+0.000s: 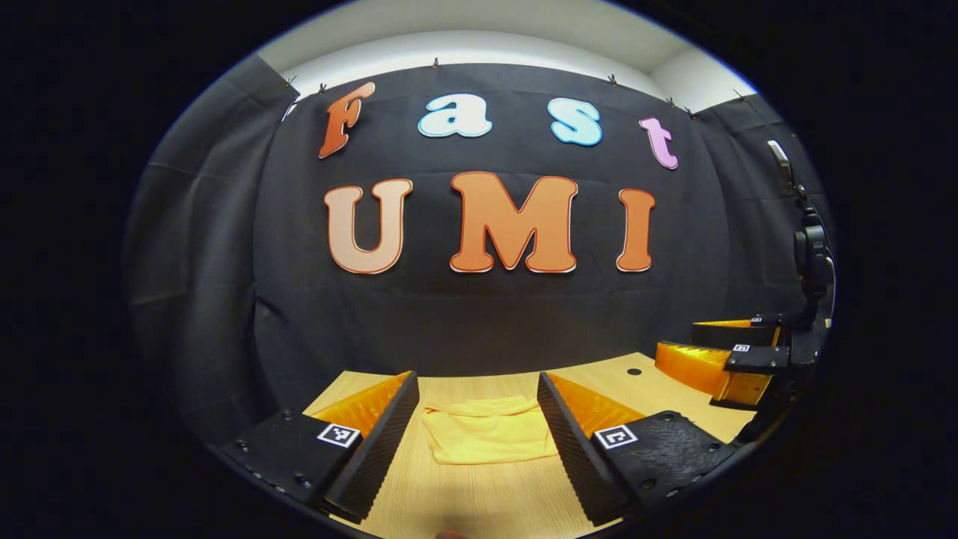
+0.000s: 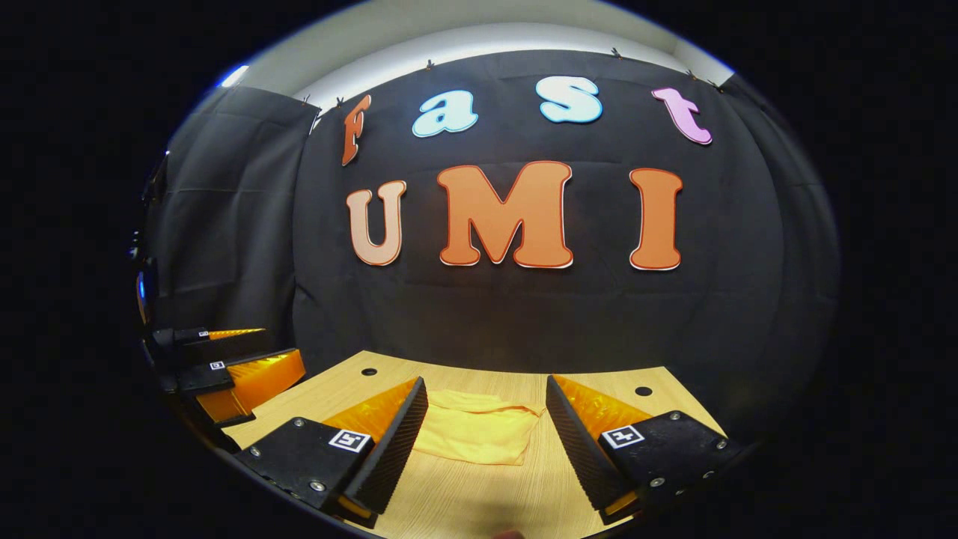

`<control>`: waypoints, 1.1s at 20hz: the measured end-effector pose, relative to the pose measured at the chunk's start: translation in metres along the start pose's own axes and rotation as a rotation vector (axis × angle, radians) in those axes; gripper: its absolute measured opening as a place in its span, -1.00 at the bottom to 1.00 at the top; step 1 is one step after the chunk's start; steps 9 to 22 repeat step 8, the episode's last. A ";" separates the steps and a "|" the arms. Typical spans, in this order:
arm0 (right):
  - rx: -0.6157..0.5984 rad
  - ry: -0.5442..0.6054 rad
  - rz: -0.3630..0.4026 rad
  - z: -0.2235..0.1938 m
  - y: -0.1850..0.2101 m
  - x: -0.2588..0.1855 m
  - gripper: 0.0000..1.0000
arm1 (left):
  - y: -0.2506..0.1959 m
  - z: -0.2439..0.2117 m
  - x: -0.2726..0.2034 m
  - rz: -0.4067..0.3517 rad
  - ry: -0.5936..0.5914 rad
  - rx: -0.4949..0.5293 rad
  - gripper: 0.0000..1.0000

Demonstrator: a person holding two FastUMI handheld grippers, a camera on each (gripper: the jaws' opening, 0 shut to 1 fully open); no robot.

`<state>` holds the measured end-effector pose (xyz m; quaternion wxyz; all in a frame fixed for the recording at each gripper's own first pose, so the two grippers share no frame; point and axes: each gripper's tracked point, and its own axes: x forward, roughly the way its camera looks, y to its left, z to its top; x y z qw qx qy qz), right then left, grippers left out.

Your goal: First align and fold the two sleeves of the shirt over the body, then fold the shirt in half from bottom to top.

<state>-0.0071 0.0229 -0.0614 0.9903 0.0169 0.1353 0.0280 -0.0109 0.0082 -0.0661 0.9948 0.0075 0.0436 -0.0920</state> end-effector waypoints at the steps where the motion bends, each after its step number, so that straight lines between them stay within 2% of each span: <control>1: -0.002 -0.008 0.002 0.002 0.000 0.001 0.93 | 0.004 -0.003 0.000 0.008 0.007 -0.003 0.96; 5: -0.021 -0.006 0.007 -0.006 0.005 0.002 0.93 | 0.018 -0.017 0.001 0.037 0.018 -0.010 0.96; 8: -0.034 0.004 -0.011 -0.010 0.005 0.011 0.93 | 0.026 -0.020 0.014 0.018 0.026 -0.009 0.95; 22: -0.034 0.004 -0.011 -0.010 0.005 0.011 0.93 | 0.026 -0.020 0.014 0.018 0.026 -0.009 0.95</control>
